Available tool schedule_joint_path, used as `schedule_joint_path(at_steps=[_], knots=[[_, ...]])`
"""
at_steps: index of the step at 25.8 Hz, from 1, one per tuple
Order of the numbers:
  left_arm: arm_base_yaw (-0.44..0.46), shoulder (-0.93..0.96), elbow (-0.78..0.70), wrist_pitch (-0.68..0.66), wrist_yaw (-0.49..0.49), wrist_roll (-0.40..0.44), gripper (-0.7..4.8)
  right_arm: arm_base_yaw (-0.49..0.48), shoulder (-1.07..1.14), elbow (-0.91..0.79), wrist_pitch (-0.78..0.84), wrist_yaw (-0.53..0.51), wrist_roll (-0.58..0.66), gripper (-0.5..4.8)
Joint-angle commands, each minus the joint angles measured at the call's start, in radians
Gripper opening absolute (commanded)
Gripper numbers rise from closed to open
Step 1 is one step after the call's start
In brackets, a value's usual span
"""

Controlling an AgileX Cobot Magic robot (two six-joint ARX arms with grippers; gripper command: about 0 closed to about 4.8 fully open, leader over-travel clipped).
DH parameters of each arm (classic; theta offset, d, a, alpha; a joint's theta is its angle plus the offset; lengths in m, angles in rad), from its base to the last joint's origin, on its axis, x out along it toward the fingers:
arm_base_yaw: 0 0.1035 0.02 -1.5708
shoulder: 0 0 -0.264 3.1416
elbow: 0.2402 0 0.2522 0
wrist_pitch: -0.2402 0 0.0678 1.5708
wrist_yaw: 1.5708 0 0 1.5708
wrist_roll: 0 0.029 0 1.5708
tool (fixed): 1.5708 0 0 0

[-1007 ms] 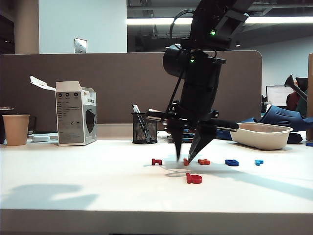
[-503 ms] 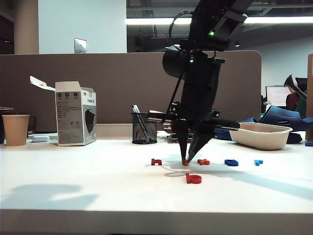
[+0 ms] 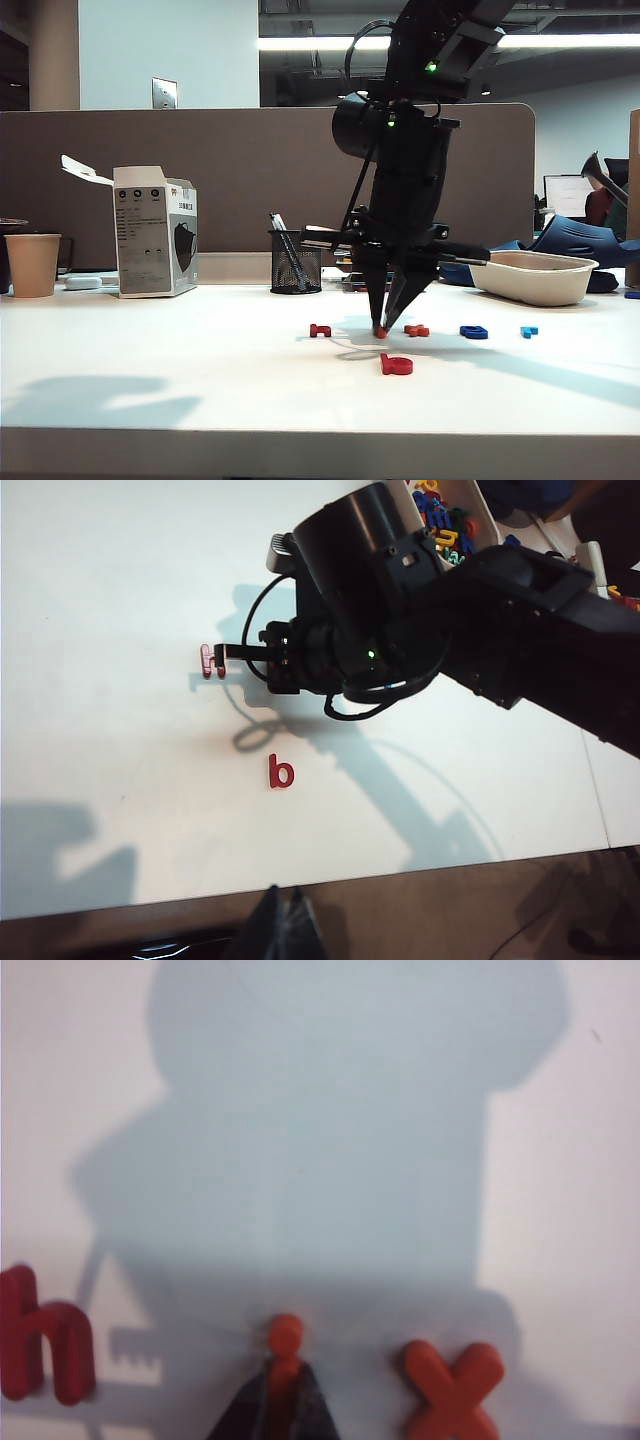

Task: Select the appropriate letters from the row of letter magnets placed on the table to arrange into the word "big".

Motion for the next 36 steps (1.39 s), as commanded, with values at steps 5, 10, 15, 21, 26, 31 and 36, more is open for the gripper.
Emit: schedule_joint_path(at_steps=[5,10,15,21,26,31,36], knots=[[0.000,-0.002,0.003,0.006,-0.002,-0.001,-0.05,0.002,-0.077,-0.011,-0.135,0.027,-0.005,-0.08],[0.000,-0.002,0.003,0.006,-0.003,-0.001,-0.05,0.002,-0.117,-0.012,-0.190,0.042,-0.020,-0.07],[0.000,-0.002,0.003,0.006,-0.003,-0.001,-0.05,0.002,-0.192,-0.093,-0.192,0.042,-0.027,-0.07],[0.000,-0.002,0.003,0.006,-0.003,-0.001,-0.05,0.003,-0.257,-0.257,-0.083,-0.024,-0.024,-0.07],[0.000,-0.002,0.003,0.006,-0.003,-0.001,-0.05,0.018,-0.257,-0.315,-0.048,-0.035,-0.021,-0.07],[0.000,-0.002,0.003,0.006,-0.003,-0.001,-0.05,0.047,-0.257,-0.354,-0.025,-0.038,0.005,-0.07],[0.000,-0.002,0.003,0.006,-0.003,-0.001,-0.05,0.054,-0.257,-0.386,-0.045,-0.041,0.021,-0.05]])
